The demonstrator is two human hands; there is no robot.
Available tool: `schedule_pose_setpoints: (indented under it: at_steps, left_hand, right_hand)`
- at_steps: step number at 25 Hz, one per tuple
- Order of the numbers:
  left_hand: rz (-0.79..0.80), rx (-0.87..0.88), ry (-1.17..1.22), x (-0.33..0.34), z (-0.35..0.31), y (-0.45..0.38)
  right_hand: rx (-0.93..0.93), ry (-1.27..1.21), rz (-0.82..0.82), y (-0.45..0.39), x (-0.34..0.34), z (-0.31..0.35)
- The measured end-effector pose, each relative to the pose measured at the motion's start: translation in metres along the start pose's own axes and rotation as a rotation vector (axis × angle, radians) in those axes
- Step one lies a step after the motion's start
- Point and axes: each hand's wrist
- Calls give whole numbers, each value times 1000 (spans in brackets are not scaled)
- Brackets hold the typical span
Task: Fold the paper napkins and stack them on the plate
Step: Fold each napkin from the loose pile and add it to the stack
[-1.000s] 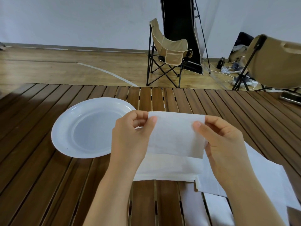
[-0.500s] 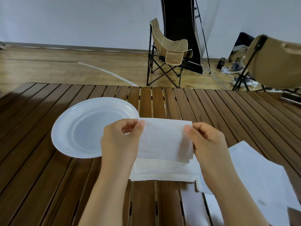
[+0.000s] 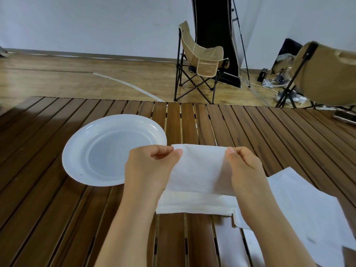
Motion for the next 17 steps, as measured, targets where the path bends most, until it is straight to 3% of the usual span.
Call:
schedule_pose_setpoints:
  at_steps: [5, 8, 11, 17]
  left_hand:
    - [-29, -3, 16, -3, 3, 0]
    - [-49, -5, 27, -4, 6, -1]
    - [-62, -41, 0, -7, 12, -6]
    - [31, -127, -206, -1, 27, -14]
  right_hand:
    - [-53, -16, -70, -2, -1, -4]
    - [-41, -51, -32, -2, -3, -4]
    - [-35, 4, 48, -3, -2, -6]
    - [-47, 220, -2, -9, 8, -19]
Point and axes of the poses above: each hand's wrist, its own y-axis away from the middle knuckle, its own x-axis out of the palm, z = x × y, and after that the axes turned 11 degrees about z, right-handed
